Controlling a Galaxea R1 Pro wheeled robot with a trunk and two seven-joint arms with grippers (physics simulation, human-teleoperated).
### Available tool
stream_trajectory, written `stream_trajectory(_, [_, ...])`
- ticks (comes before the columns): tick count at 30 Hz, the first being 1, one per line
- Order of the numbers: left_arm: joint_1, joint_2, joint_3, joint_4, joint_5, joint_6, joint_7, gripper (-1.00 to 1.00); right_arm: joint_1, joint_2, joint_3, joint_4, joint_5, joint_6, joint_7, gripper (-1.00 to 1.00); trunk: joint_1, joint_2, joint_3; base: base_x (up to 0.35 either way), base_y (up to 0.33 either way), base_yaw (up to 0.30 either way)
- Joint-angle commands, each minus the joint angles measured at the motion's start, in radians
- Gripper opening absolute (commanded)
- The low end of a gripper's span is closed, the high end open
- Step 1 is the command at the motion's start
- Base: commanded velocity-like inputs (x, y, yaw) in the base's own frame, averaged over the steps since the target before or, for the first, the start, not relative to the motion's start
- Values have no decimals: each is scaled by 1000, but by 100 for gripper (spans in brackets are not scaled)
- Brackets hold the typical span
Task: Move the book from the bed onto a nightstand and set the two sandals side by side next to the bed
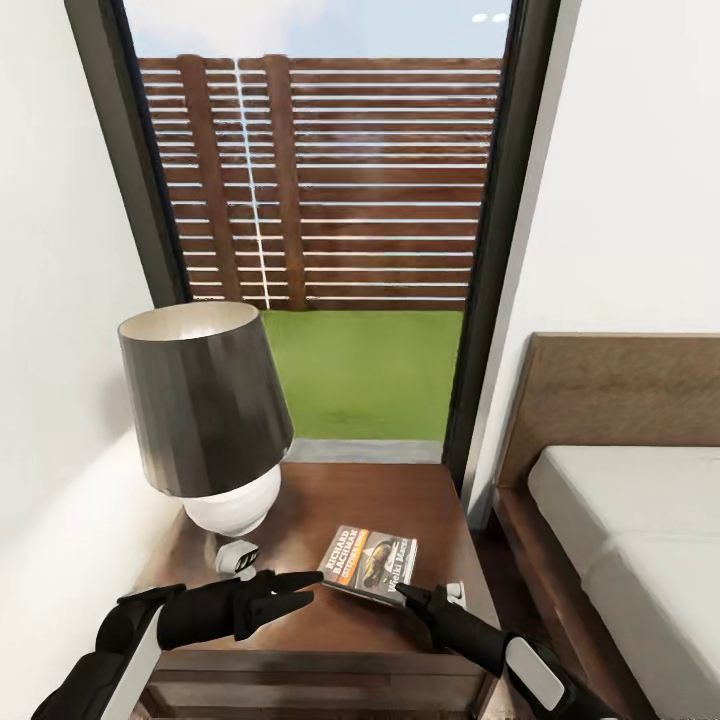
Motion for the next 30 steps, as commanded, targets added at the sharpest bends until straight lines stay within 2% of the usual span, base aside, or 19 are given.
stream_trajectory(1, [0, 1, -2, 0, 6, 11, 0, 100, -1, -1, 5, 0, -11, 6, 0, -100, 0, -1, -5, 0, 0, 0])
stream_trajectory(4, [0, 1, -2, 0, 6, 11, 0, 100, -1, -1, 5, 0, -11, 6, 0, -100, 2, -1, -17, 0, 0, 0])
stream_trajectory(26, [0, 2, 12, 0, 6, 11, 0, 100, -1, -1, 5, 0, -11, 6, 0, -100, 2, -1, -17, 32, 0, 0])
stream_trajectory(30, [0, 1, 16, 0, 6, 11, 0, 100, -1, -1, 5, 0, -11, 6, 0, -100, 3, -2, -28, 0, 0, 0])
